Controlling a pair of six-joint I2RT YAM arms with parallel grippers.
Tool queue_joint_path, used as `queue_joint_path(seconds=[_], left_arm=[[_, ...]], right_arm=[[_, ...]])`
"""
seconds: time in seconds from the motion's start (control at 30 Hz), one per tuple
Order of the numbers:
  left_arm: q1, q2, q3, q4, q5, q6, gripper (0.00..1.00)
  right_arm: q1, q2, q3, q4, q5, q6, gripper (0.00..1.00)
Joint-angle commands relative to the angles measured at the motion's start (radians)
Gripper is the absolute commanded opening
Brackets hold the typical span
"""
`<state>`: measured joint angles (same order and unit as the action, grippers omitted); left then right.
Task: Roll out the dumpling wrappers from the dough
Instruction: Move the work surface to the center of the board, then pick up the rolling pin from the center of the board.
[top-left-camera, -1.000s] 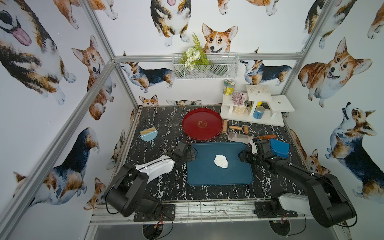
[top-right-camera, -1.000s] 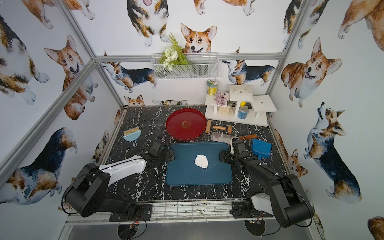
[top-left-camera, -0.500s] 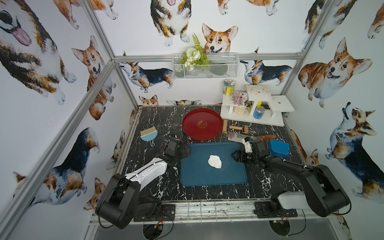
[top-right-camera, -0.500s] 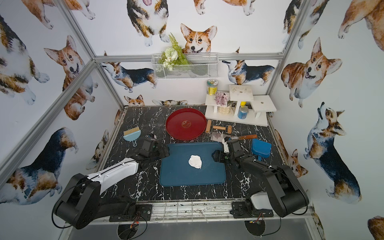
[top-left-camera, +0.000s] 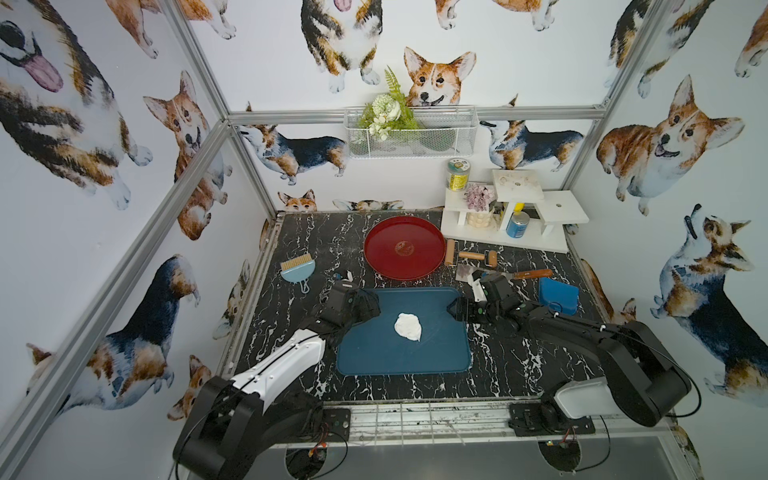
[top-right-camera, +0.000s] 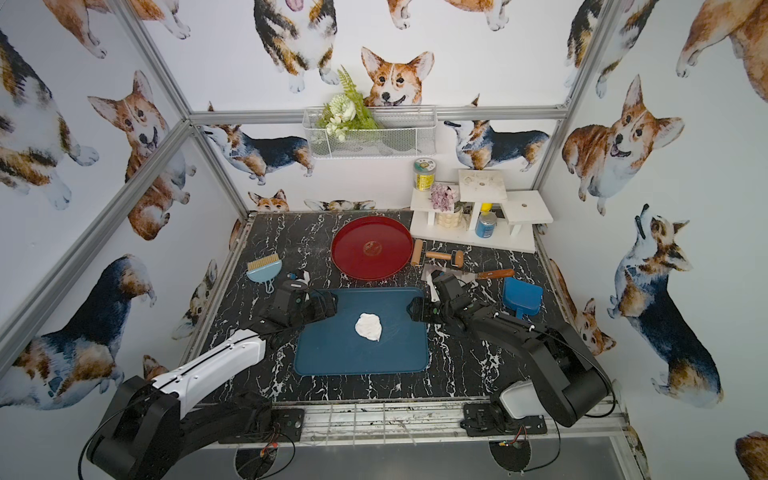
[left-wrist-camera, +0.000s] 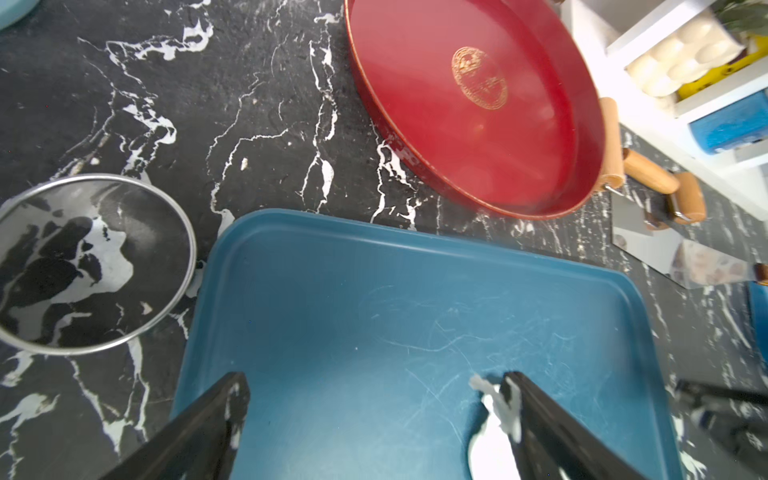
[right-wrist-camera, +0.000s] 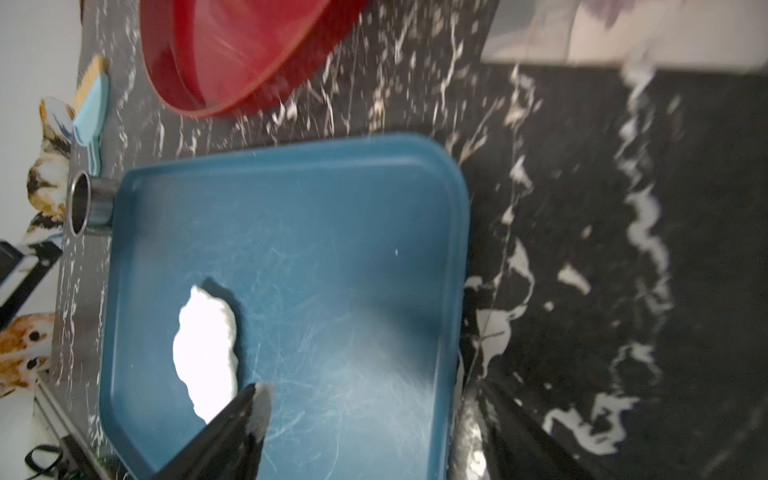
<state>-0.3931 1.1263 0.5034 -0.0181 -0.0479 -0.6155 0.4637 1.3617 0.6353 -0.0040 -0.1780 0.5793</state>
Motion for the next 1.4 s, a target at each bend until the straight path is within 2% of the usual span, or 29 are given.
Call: queue_joint_path(seconds=[0.0, 0.13, 0.27, 0.47, 0.57, 0.93, 1.37], left_arm=[[0.001, -0.042, -0.018, 0.068, 0.037, 0.026, 1.00], [0.002, -0.081, -0.028, 0.069, 0.035, 0.028, 1.00], [0.001, -0.095, -0.039, 0.075, 0.035, 0.025, 1.00], [0.002, -0.081, -0.045, 0.079, 0.046, 0.021, 1.00], [0.001, -0.075, -0.047, 0.079, 0.048, 0.021, 1.00], [0.001, -0.067, -0.052, 0.092, 0.045, 0.024, 1.00], [0.001, -0.056, -0.042, 0.089, 0.046, 0.028, 1.00]], right_arm=[[-0.017, -0.026, 0.066, -0.054, 0.155, -0.078, 0.84], [-0.137, 0.014, 0.164, -0.052, 0.097, -0.105, 0.81], [-0.242, 0.141, 0.292, -0.062, 0.056, -0.157, 0.78], [-0.315, 0.393, 0.521, -0.176, 0.017, -0.240, 0.64], [-0.341, 0.476, 0.605, -0.237, 0.048, -0.241, 0.58], [-0.380, 0.605, 0.748, -0.346, 0.234, -0.291, 0.55], [-0.425, 0.666, 0.773, -0.347, 0.209, -0.300, 0.48]])
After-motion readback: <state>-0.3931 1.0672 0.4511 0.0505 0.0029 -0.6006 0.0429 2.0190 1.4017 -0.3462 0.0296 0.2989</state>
